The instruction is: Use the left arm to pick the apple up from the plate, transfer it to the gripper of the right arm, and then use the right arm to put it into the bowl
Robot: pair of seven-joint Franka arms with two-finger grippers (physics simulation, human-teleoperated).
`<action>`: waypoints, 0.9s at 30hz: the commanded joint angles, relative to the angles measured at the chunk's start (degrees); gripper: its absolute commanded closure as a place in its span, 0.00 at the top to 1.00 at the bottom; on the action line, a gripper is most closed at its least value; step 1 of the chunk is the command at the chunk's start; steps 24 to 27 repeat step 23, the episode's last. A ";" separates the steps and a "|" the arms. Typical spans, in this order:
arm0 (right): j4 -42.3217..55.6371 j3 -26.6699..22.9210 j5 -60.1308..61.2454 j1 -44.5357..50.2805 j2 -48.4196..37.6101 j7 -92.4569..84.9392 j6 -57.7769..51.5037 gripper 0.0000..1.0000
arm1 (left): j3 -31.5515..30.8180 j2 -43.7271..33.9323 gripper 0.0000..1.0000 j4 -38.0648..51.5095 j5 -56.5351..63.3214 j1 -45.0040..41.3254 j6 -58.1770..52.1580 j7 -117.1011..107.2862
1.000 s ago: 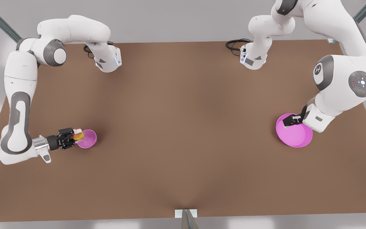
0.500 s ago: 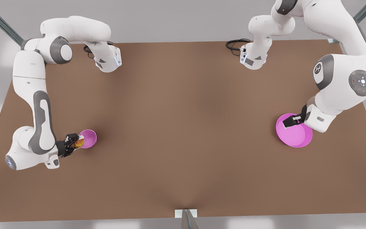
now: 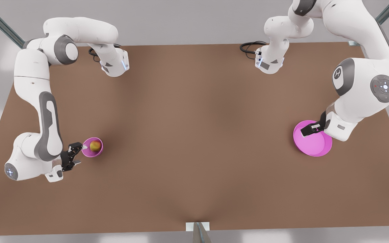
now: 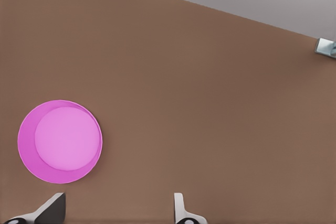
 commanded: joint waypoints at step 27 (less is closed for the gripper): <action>-0.96 -6.96 -7.37 14.98 -27.24 62.66 -8.85 1.00 | -0.01 0.28 1.00 0.03 0.22 0.08 -1.64 14.87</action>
